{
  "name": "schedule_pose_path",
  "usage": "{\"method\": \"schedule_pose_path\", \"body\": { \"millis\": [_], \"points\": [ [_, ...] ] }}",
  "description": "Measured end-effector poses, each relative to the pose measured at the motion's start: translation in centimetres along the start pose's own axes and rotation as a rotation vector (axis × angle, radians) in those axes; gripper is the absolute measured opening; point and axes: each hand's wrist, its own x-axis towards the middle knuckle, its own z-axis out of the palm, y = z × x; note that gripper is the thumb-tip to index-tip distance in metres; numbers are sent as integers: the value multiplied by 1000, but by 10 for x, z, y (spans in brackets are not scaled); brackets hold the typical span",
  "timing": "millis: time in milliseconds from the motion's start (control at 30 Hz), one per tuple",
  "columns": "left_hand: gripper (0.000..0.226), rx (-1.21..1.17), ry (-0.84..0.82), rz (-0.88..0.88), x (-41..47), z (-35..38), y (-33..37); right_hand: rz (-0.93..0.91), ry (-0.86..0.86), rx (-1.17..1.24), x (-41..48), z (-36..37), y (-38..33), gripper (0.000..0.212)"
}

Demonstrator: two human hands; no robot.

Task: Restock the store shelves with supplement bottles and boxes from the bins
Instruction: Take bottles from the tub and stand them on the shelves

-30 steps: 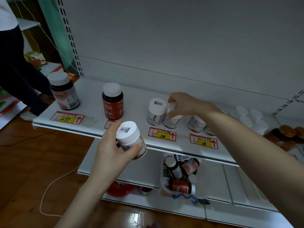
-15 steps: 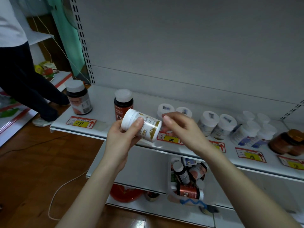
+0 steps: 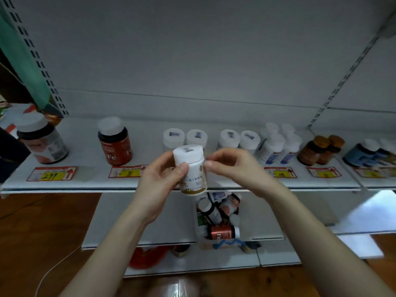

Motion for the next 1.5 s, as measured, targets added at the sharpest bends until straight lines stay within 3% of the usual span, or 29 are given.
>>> {"method": "schedule_pose_path", "body": {
  "millis": [100, 267, 333, 400, 467, 533, 700, 833, 1067, 1500],
  "points": [
    [33, 145, -150, 32, 3, 29, -8, -35, 77, -108, -4, -29, -5, 24],
    [28, 228, -232, 103, 16, 74, -13, -20, -41, -387, -8, -70, -13, 30],
    [26, 236, -190, 140, 24, 86, -14, -41, -30, -397, -5, -85, -17, 24],
    [25, 302, -38, 215, 31, 93, -22, -87, 13, -393, 2, -99, -22, 18],
    [23, 476, 162, 315, 34, 94, -36, -148, 96, -384, 14, -113, -24, 15],
    [38, 716, 248, 386, 32, 91, -56, -187, 182, -359, 29, -124, -26, 18],
    [46, 1245, 206, 453, 30, 85, -113, -337, 335, -379, 77, -128, -23, 23],
    [51, 1492, 135, 361, 28, 89, -136, -333, 273, -486, 110, -126, -12, 26],
    [64, 1607, 103, 249, 27, 89, -145, -231, 86, -590, 141, -118, 12, 27],
    [55, 1607, 139, 266, 25, 90, -146, -101, -91, -718, 153, -99, 44, 33]
  ]
}}
